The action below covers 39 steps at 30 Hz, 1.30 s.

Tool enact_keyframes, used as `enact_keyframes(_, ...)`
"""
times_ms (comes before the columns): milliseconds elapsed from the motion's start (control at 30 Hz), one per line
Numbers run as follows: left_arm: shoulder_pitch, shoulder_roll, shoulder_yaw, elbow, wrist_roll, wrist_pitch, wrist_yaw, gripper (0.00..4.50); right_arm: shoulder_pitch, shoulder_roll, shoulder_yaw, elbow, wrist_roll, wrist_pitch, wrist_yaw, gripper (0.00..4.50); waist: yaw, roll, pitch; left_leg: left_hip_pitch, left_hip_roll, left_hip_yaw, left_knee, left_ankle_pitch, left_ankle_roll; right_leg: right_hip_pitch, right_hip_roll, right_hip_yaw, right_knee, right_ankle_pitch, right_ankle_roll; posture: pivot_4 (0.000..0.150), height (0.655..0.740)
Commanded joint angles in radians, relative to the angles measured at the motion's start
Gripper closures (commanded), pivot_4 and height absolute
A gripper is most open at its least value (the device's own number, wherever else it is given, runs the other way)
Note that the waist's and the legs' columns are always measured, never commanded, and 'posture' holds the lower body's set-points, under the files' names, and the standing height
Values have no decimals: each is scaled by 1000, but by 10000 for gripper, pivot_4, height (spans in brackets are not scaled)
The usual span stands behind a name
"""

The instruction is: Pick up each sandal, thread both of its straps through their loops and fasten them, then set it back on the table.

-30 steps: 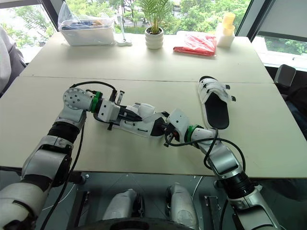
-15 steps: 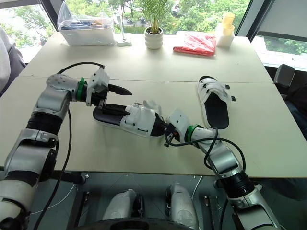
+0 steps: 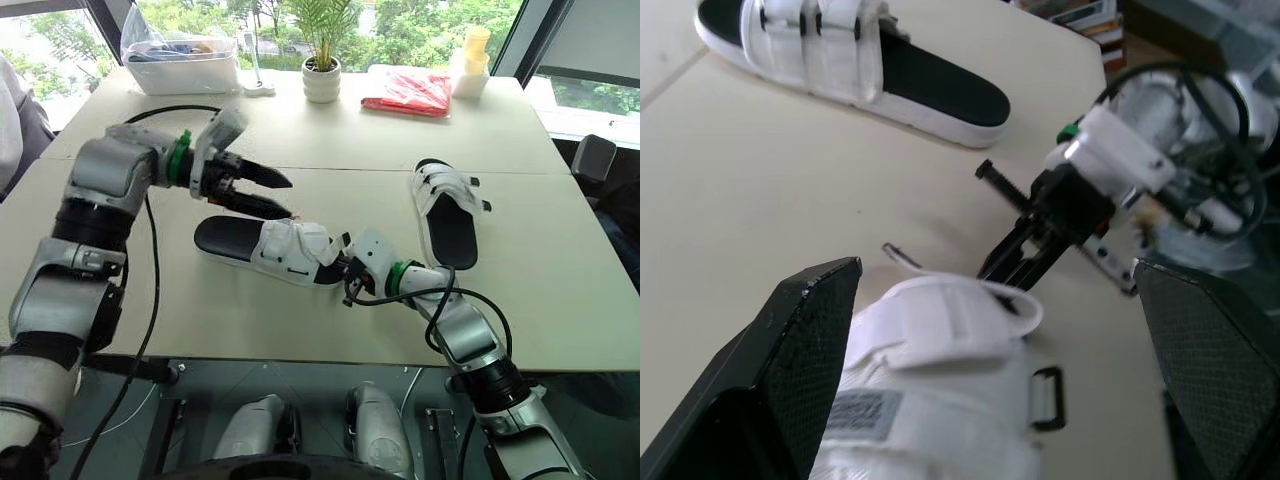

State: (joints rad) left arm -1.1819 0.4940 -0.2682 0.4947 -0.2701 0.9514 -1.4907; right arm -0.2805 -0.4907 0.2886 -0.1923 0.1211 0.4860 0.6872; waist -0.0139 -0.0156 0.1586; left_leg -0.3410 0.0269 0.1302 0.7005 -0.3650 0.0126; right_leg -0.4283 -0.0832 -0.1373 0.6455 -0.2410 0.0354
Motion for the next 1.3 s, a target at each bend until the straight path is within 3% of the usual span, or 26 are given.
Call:
enact_keyframes(33,-112,-100,-41,123,18,178,104,352,42,-6,48,85,-42,50,0,45000,0,0,0,0,0,0,0,0,0,0,0,0,0,0,0,1500,7288)
enact_keyframes(167,-261,-256,-29,375,30,279,199,352,42,6,55,82,-43,53,-8,45000,-4,-1,0,0,0,0,0,0,0,0,1,0,0,-1,1,1500,7288)
enact_keyframes(300,-293,-345,-92,514,119,166,267,352,49,13,53,75,-43,57,-19,45000,-6,-1,0,1,1,0,-1,1,-1,-1,1,1,0,-1,1,1500,7288)
enact_keyframes(600,-281,-447,-126,719,277,-52,411,352,85,13,42,40,-38,71,-50,45000,1,-1,1,0,1,0,-1,1,-2,-2,0,1,0,-1,1,1500,7288)
enact_keyframes(700,-277,-468,-122,754,297,-64,397,352,94,14,42,32,-37,73,-59,45000,2,-1,1,0,1,0,-1,1,-2,-2,-1,1,0,-1,1,1500,7288)
enact_keyframes(800,-269,-489,-130,768,310,-70,326,7884,99,16,40,27,-34,77,-68,45000,2,-1,1,-1,1,0,-1,1,-2,-2,-1,1,0,-1,1,1500,7288)
enact_keyframes(1033,-262,-468,-25,779,288,-121,327,41322,108,14,40,15,-33,84,-75,45000,1,-1,1,-1,1,0,-2,1,-1,-2,-1,0,0,-1,0,1500,7288)
enact_keyframes(1067,-264,-453,2,769,272,-158,304,44271,109,13,41,14,-33,85,-75,45000,1,-1,1,-1,1,0,-2,1,-1,-2,-1,0,0,-1,0,1500,7288)
enact_keyframes(1300,-252,-334,99,674,201,-340,33,44271,98,14,48,28,-35,79,-66,45000,0,-1,1,-1,1,0,-2,1,-1,-3,-1,0,0,-1,0,1500,7288)
